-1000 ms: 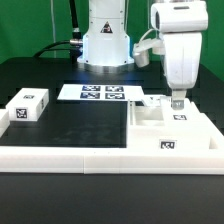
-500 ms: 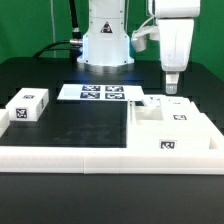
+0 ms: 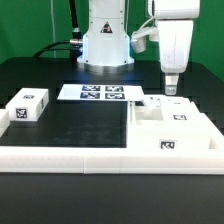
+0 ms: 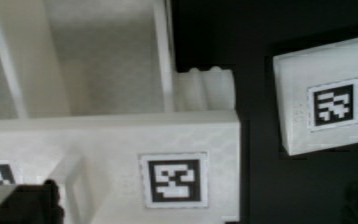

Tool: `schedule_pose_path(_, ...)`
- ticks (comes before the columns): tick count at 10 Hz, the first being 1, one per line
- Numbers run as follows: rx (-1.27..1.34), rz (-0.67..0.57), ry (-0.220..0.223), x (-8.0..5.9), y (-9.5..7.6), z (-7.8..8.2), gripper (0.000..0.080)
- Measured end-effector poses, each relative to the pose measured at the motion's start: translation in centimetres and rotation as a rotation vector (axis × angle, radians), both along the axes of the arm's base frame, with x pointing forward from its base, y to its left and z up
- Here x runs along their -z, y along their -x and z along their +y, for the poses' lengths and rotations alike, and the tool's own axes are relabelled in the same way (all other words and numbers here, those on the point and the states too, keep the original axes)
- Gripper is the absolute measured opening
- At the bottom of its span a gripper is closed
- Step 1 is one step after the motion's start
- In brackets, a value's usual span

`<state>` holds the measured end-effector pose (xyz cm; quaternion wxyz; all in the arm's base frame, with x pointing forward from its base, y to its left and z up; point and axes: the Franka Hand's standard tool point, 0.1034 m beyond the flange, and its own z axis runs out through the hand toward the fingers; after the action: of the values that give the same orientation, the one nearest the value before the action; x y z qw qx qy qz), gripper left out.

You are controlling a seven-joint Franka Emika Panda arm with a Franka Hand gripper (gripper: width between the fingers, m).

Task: Assemble cabinet

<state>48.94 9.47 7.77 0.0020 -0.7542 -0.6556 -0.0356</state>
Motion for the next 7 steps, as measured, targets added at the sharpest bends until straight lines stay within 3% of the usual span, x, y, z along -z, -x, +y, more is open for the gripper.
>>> schedule_pose_path(5,-0.049,0.021,0.013,0.6,4.8,-0.1,0.0797)
schedule_pose_path(7,-0.047,0.025,0.014,0.7,4.9,-0.2,0.0797)
